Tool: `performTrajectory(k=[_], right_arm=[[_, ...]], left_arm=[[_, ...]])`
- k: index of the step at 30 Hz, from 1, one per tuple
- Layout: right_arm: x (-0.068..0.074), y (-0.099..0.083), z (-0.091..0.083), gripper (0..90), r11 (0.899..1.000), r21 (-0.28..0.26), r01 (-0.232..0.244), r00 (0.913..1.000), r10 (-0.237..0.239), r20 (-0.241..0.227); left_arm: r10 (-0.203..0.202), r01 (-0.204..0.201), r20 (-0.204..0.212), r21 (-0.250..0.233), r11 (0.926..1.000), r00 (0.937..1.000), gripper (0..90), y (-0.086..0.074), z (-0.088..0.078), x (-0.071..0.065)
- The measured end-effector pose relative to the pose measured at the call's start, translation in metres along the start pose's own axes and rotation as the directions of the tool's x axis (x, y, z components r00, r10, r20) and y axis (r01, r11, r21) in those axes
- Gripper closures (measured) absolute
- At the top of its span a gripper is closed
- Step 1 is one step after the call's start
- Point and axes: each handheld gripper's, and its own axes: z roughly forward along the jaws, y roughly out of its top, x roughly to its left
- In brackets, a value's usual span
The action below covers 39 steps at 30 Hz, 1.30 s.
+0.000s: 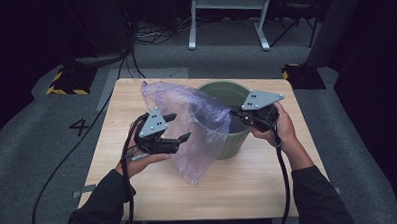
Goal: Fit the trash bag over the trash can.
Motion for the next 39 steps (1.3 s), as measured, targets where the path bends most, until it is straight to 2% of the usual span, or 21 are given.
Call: performTrajectory(k=[3,5,7,10,13,15,18,21,24,26,27,29,30,31,32,33,34,37,39], right_arm=[[-0.006,-0.006,-0.005,90.0,1.0,-0.001,-0.028,0.9994,0.028,0.021],[-0.01,-0.01,-0.006,90.0,0.999,0.006,-0.043,0.9985,0.043,0.035],[-0.013,-0.013,-0.006,90.0,0.999,0.021,-0.049,0.9978,0.048,0.046],[-0.017,-0.017,-0.005,90.0,0.997,0.039,-0.065,0.9964,0.062,0.057],[-0.021,-0.022,-0.003,90.0,0.995,0.063,-0.073,0.9956,0.069,0.063],[-0.023,-0.026,0.0,90.0,0.994,0.074,-0.086,0.9943,0.081,0.069],[-0.027,-0.031,0.003,89.6,0.991,0.097,-0.089,0.9928,0.081,0.089],[-0.031,-0.034,0.006,87.4,0.99,0.098,-0.101,0.9914,0.092,0.093],[-0.033,-0.037,0.006,85.7,0.989,0.09,-0.119,0.989,0.11,0.098],[-0.034,-0.038,0.005,81.8,0.988,0.085,-0.129,0.9881,0.121,0.095],[-0.034,-0.038,0.005,78.2,0.987,0.089,-0.133,0.9872,0.124,0.1],[-0.035,-0.038,0.004,65.4,0.985,0.089,-0.145,0.9846,0.135,0.111],[-0.036,-0.038,0.003,58.8,0.984,0.083,-0.159,0.9816,0.148,0.121],[-0.037,-0.038,0.001,53.4,0.982,0.07,-0.174,0.9786,0.164,0.124],[-0.037,-0.038,-0.001,49.9,0.98,0.06,-0.188,0.9759,0.18,0.123],[-0.038,-0.037,-0.004,46.4,0.98,0.054,-0.193,0.9752,0.186,0.12],[-0.037,-0.037,-0.007,42.8,0.981,0.047,-0.189,0.9762,0.182,0.117],[-0.033,-0.034,-0.017,37.3,0.985,0.033,-0.169,0.9785,0.164,0.125],[-0.03,-0.033,-0.024,35.6,0.985,0.001,-0.171,0.9786,0.17,0.117]], left_arm=[[-0.016,0.016,0.004,-0.018,0.9997,0.9999,23.6,-0.008,-0.007,0.0],[-0.019,0.018,-0.02,-0.016,0.9997,0.9996,22.7,-0.013,-0.011,-0.001],[-0.026,0.026,-0.004,-0.032,0.9992,0.9997,21.9,-0.017,-0.015,-0.001],[-0.033,0.033,-0.006,-0.021,0.9992,0.9994,20.8,-0.026,-0.017,-0.001],[-0.057,0.057,-0.01,0.001,0.9984,0.9983,19.7,-0.036,-0.018,0.0],[-0.054,0.054,-0.018,0.005,0.9985,0.9984,19.3,-0.043,-0.018,-0.001],[-0.046,0.045,0.011,0.022,0.9987,0.9989,18.6,-0.051,-0.016,-0.004],[-0.035,0.033,0.074,0.036,0.9988,0.9966,16.2,-0.055,-0.009,-0.009],[0.001,-0.005,0.138,0.03,0.9995,0.9904,16.1,-0.052,-0.001,-0.021],[0.031,-0.037,0.146,0.043,0.9984,0.9887,16.8,-0.049,0.006,-0.028],[0.039,-0.047,0.145,0.05,0.9976,0.9887,18.6,-0.048,0.009,-0.03],[0.047,-0.053,0.112,0.047,0.9975,0.9926,26.2,-0.045,0.016,-0.033],[0.049,-0.053,0.097,0.04,0.9978,0.9941,31.4,-0.043,0.018,-0.035],[0.061,-0.063,0.091,0.022,0.9977,0.9939,40.7,-0.042,0.019,-0.036],[0.074,-0.075,0.088,0.007,0.9972,0.9934,46.8,-0.041,0.02,-0.037],[0.08,-0.081,0.084,0.001,0.9968,0.9932,48.5,-0.04,0.021,-0.037],[0.088,-0.088,0.087,-0.003,0.9962,0.9924,56.7,-0.039,0.022,-0.037],[0.069,-0.069,0.102,-0.01,0.9976,0.9924,66.6,-0.038,0.028,-0.035],[0.057,-0.055,0.094,-0.018,0.9983,0.9939,68.5,-0.037,0.03,-0.034]])
